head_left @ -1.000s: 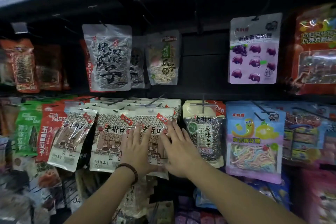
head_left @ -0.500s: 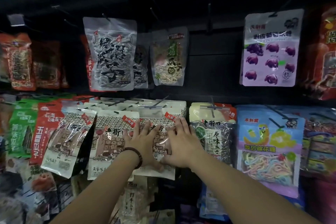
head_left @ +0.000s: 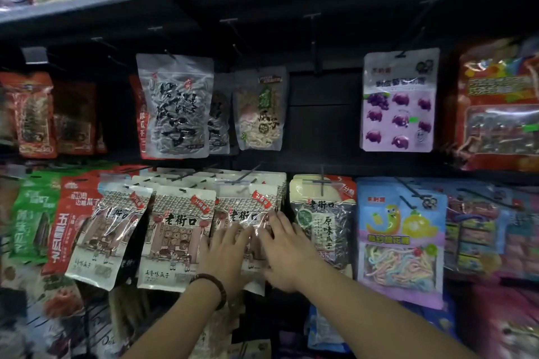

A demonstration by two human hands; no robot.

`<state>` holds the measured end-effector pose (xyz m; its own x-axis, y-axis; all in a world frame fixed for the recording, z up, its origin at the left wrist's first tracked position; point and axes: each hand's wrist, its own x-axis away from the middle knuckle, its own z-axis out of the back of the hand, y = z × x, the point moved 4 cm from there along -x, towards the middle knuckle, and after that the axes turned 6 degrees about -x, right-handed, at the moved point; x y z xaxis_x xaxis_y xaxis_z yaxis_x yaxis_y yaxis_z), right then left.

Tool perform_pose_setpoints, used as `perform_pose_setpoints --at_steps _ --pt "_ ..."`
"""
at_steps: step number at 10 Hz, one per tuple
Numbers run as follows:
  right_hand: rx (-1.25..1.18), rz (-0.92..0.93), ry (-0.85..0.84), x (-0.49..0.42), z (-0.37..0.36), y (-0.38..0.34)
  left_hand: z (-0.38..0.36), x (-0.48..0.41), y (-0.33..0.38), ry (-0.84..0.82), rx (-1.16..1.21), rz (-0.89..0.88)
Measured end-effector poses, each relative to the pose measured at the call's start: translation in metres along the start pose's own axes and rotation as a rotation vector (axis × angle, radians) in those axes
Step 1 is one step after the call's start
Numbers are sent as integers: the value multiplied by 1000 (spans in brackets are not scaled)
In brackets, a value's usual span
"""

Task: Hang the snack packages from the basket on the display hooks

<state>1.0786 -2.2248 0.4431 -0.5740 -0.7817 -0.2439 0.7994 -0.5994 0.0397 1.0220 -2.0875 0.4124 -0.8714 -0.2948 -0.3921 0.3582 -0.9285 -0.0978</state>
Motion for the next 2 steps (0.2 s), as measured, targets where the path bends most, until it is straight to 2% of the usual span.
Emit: perform_pose_setpoints --at_steps 2 --pt "-29 -81 -23 65 24 5 31 34 45 8 119 -89"
